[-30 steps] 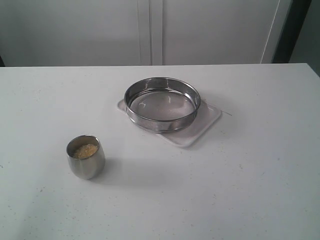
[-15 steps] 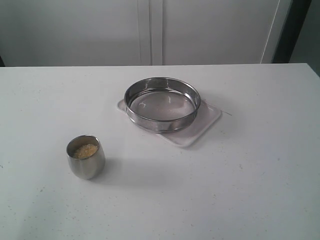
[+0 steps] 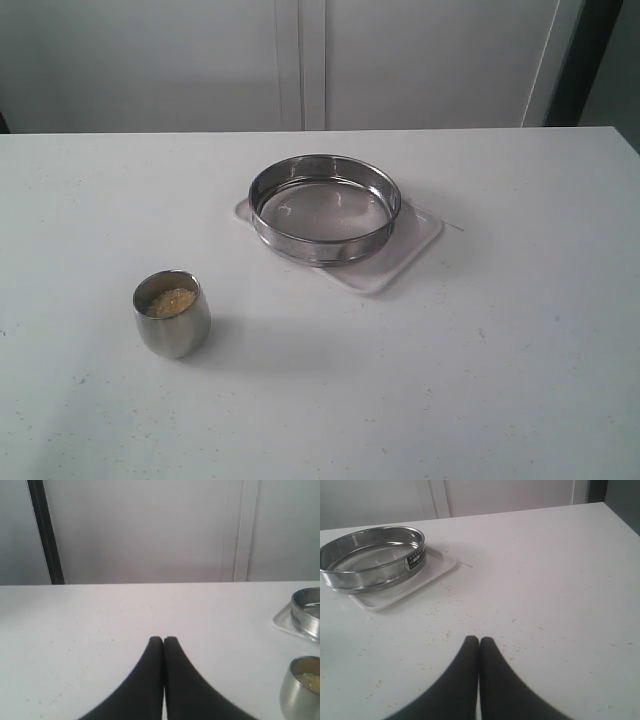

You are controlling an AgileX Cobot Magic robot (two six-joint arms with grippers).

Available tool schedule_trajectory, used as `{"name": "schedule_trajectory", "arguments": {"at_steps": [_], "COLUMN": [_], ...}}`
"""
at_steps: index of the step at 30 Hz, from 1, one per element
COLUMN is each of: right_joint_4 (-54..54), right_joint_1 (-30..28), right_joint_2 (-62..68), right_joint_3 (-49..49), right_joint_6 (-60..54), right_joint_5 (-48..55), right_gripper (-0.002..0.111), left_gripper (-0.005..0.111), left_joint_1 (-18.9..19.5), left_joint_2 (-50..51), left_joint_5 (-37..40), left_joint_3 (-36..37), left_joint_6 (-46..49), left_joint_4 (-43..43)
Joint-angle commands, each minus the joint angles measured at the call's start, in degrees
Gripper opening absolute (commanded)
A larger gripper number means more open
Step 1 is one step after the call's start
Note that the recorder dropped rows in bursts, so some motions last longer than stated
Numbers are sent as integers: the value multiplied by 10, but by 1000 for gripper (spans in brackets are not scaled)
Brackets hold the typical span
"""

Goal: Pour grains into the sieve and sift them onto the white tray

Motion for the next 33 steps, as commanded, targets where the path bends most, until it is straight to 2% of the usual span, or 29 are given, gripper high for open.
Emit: {"name": "schedule_trajectory", "arguments": {"at_steps": [1,5,9,13,25,33], "right_joint_4": [-5,-5,-5,-5,-5,-5], "right_joint_1": [1,1,1,1,1,1], "right_joint_2": [-2,-2,-2,-2,-2,-2], "right_joint_3": [4,4,4,4,4,4], "right_joint_6": [2,2,2,2,2,15], "right_joint_5": [-8,-8,-8,-8,-8,-8], "right_gripper": [0,0,0,0,0,0], "left_gripper": [0,0,0,0,0,0], "left_joint_1": [-1,-1,-1,-1,-1,-1], "left_joint_2": [60,119,183,248,414,503], "left_joint_5": [-70,-77,-82,-146,-283,-334], "left_joint_3": [-8,-28,-41,-42,-41,-40], "left_joint_6": [-12,-52,-154,-221,-264,-278], "left_joint_4": [-6,6,90,186,331,400]}}
